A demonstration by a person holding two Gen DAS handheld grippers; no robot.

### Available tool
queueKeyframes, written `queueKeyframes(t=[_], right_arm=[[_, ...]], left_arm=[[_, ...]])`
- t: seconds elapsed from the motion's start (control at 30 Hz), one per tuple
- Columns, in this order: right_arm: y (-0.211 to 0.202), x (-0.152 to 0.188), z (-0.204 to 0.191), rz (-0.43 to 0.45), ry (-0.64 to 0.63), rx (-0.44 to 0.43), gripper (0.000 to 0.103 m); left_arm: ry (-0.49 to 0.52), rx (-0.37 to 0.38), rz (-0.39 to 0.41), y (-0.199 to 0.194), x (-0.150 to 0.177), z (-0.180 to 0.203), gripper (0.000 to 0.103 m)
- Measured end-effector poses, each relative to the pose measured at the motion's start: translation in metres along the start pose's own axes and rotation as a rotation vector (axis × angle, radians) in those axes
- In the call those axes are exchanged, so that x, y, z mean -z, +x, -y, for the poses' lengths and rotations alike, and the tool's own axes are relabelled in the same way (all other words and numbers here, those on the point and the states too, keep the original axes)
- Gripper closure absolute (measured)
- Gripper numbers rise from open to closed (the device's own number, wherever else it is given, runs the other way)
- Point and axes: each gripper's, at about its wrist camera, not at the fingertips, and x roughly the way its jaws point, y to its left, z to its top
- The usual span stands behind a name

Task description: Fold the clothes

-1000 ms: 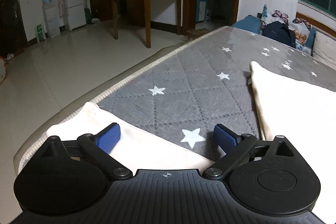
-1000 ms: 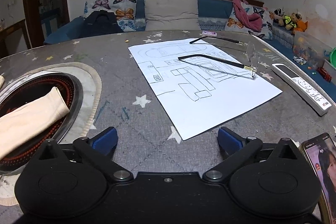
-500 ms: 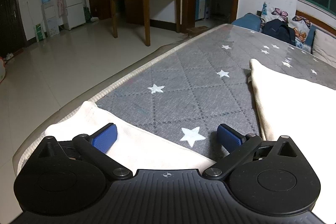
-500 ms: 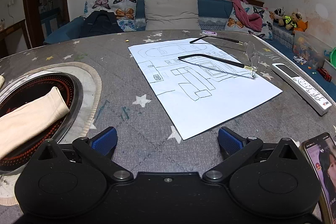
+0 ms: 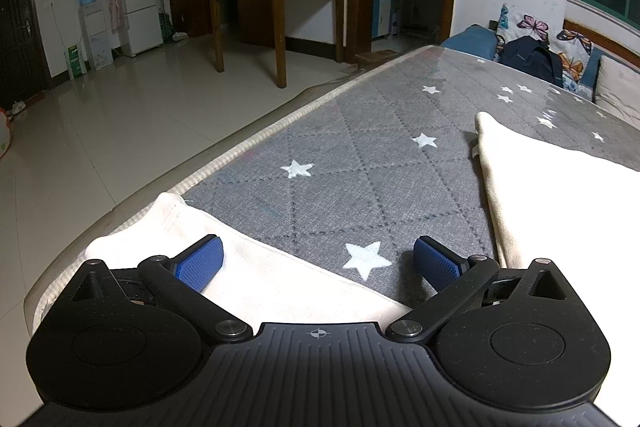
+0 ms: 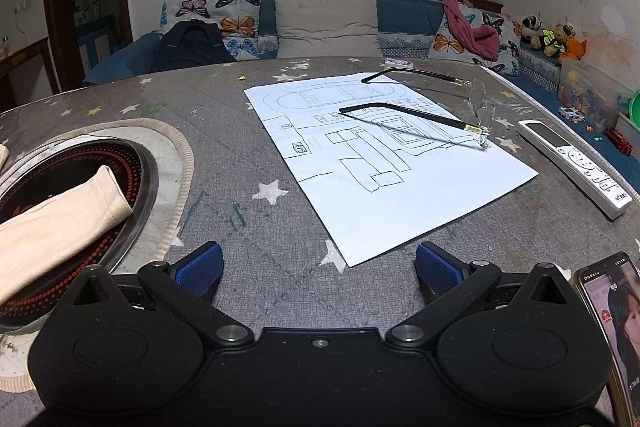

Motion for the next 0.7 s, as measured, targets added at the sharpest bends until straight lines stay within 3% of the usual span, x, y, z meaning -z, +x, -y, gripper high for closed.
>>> queueKeyframes(t=[0.7], right_arm=[[-0.0010, 0.0008, 0.0013, 0.000, 0.001, 0.001, 0.000]], left_arm=[[0.000, 0.000, 0.000, -0.0004, -0.0001, -0.0001, 0.001]])
